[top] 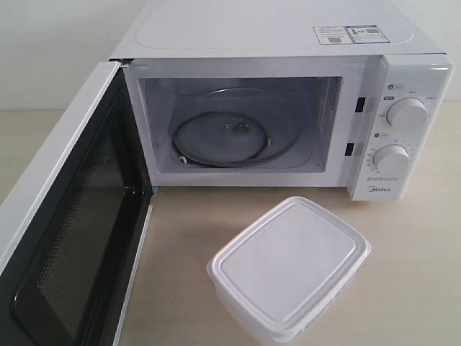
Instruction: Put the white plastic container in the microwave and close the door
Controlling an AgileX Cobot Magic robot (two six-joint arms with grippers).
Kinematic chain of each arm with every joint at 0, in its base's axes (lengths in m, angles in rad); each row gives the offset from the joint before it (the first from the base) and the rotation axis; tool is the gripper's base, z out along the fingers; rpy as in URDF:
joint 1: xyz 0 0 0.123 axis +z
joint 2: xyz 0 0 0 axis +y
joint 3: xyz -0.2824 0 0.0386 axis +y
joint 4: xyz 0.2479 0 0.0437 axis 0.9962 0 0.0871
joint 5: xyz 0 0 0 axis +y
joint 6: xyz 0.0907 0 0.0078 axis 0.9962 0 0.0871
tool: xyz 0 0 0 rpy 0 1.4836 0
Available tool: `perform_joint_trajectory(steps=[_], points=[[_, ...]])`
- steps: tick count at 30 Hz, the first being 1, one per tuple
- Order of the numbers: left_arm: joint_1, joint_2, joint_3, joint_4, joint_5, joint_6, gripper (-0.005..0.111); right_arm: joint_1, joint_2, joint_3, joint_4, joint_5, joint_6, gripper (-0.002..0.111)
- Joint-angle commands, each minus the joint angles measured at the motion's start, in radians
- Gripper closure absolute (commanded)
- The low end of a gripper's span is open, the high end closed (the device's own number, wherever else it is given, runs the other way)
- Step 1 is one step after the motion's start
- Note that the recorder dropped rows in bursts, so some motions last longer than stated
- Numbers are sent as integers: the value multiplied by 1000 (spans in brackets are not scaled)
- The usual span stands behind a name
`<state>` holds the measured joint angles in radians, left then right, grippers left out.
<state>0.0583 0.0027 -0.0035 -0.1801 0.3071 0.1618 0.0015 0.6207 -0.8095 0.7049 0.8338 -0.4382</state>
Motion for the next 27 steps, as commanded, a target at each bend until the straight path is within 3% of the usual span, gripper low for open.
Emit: perform_joint_trajectory(steps=[1,8,17,22,24,27], points=[[2,-3,3,-7,0,-5,103,-2,156,41,193,72,-187,108],[2,-3,3,-7,0,-5,103,-2,312,194,351,80,-278,108],[2,-3,3,-7,0,-5,103,-2,340,443,535,-119,-323,108],[2,-3,3,-7,0,-5,103,-2,392,493,583,-120,-368,108],[2,-3,3,-7,0,-5,103,-2,416,502,599,-120,-381,101],[2,-3,3,-7,0,-5,103,-2,447,519,655,-126,-390,82]])
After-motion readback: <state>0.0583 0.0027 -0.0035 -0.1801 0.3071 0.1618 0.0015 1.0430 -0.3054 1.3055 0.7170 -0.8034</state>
